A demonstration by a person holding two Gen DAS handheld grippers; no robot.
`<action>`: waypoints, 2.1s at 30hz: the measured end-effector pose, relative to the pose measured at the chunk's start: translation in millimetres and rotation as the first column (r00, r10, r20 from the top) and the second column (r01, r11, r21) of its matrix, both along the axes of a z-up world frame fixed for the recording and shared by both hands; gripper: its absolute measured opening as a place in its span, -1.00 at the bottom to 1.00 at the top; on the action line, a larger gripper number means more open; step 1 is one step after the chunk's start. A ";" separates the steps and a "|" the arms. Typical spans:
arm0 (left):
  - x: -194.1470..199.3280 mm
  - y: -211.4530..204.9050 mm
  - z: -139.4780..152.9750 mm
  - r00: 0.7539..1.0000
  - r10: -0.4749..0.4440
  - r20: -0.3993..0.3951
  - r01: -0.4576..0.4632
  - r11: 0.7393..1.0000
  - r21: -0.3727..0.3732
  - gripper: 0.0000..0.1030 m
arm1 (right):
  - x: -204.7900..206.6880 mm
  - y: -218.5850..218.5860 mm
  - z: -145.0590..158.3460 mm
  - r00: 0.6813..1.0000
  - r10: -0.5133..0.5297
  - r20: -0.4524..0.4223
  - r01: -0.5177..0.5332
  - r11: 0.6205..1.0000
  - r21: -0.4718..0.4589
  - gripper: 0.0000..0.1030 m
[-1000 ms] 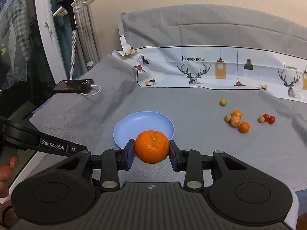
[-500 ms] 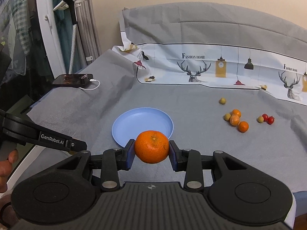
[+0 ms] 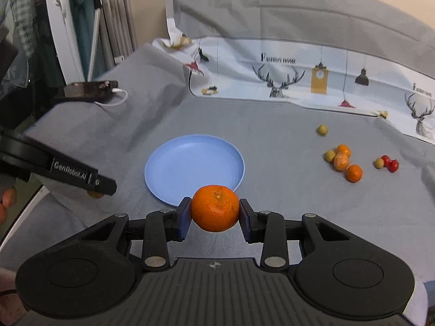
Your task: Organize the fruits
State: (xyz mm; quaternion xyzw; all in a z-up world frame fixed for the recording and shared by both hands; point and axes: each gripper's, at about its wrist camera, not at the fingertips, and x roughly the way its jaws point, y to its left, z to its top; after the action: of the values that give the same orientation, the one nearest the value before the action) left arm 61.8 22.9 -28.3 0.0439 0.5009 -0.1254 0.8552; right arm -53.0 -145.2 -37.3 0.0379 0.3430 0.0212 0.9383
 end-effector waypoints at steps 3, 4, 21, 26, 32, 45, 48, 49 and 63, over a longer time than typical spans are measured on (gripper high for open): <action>25.7 -12.3 -13.8 1.000 -0.008 -0.010 0.008 1.000 0.020 -0.46 | 26.2 -0.4 -12.3 1.000 0.011 -0.028 -0.012 1.000 -0.001 -0.26; 36.1 -16.6 -19.6 1.000 -0.010 -0.013 0.011 1.000 0.026 -0.46 | 35.9 -0.7 -16.7 0.999 0.016 -0.038 -0.016 1.000 0.001 -0.25; 152.6 -51.2 -93.7 0.995 -0.017 -0.096 0.029 0.992 0.122 0.86 | 163.4 -0.6 -88.6 0.975 0.084 -0.204 -0.076 0.996 0.047 -0.15; 125.0 -41.8 -56.5 0.998 -0.046 0.034 0.041 0.991 0.130 0.99 | 154.8 -8.5 -61.2 0.993 0.046 -0.109 -0.046 0.999 -0.001 0.72; 58.2 -18.2 -29.5 0.999 -0.027 0.044 0.020 0.989 0.146 0.99 | 94.9 -12.0 -31.9 0.992 0.033 -0.120 -0.033 0.999 0.006 0.91; -60.2 4.4 10.5 0.991 -0.003 0.131 -0.015 0.991 0.133 0.99 | -19.6 9.7 17.2 0.999 0.027 0.045 -0.024 0.998 -0.057 0.98; -74.4 2.5 20.7 0.986 -0.013 0.166 -0.008 0.992 0.125 0.99 | -33.1 11.4 23.7 0.997 0.032 0.076 -0.027 0.997 -0.070 0.99; -78.9 1.8 23.6 0.984 -0.018 0.175 -0.004 0.992 0.124 0.99 | -38.5 12.0 26.1 0.995 0.034 0.088 -0.028 0.997 -0.075 0.99; -113.5 6.0 48.9 0.969 -0.011 0.249 -0.016 0.994 0.105 0.99 | -79.9 16.7 45.5 0.982 0.024 0.188 -0.008 0.997 -0.081 0.99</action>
State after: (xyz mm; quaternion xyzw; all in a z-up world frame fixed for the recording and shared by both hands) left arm -51.7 28.9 20.5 0.1043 0.3958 -0.0910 0.9079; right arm -132.9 -128.4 8.2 -0.0045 0.2535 0.0186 0.9671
